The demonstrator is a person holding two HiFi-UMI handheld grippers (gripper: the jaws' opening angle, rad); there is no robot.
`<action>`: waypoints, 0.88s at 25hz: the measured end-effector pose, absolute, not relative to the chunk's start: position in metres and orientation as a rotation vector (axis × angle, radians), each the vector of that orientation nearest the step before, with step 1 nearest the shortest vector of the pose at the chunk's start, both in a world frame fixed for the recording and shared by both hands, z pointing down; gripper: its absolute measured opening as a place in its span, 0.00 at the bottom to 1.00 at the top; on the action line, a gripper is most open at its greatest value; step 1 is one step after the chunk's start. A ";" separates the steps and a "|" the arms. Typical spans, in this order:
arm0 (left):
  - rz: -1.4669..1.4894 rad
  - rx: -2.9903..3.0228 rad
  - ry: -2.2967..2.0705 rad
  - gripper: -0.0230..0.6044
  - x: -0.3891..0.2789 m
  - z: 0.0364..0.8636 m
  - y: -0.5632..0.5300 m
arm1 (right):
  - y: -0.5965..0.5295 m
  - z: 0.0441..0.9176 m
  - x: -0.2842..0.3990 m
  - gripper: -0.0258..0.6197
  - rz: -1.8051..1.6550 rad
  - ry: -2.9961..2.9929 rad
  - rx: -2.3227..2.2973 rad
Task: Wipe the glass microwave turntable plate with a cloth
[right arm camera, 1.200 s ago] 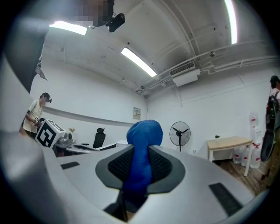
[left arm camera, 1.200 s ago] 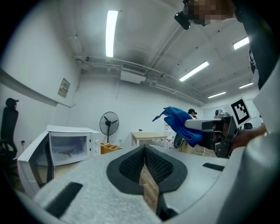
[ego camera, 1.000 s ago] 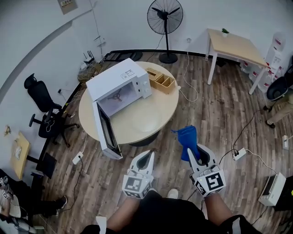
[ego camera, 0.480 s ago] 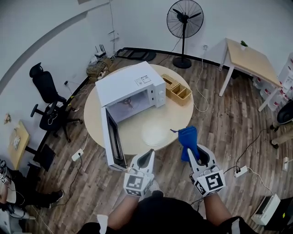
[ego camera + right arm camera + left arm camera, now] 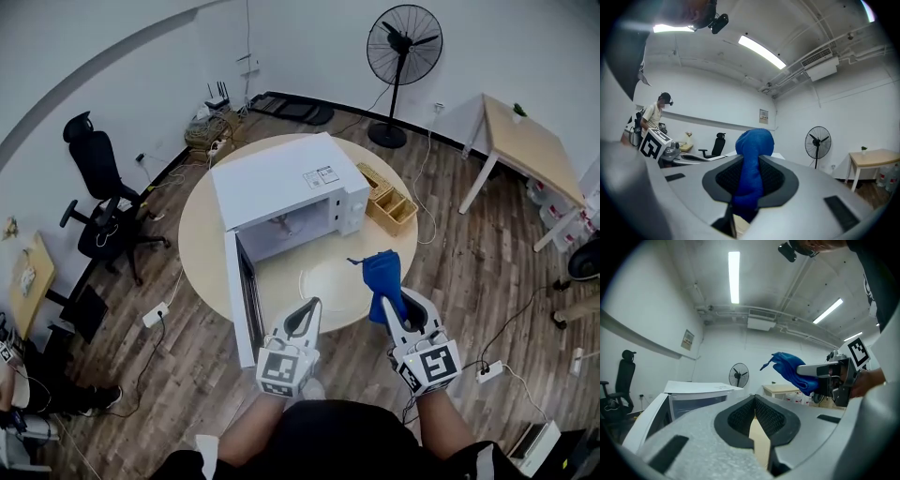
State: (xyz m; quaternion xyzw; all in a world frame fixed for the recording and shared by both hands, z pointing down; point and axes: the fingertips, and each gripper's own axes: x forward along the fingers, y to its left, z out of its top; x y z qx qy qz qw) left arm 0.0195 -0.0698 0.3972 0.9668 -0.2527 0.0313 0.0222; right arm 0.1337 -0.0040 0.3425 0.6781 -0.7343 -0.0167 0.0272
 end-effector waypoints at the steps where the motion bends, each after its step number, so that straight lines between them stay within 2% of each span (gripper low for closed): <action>1: 0.091 2.995 -0.778 0.04 0.019 0.397 -0.074 | -0.011 0.342 0.132 0.15 -0.052 -2.266 2.092; 22: 0.167 2.846 -1.074 0.04 0.025 0.418 -0.148 | -0.133 0.423 0.146 0.15 0.201 -2.425 1.707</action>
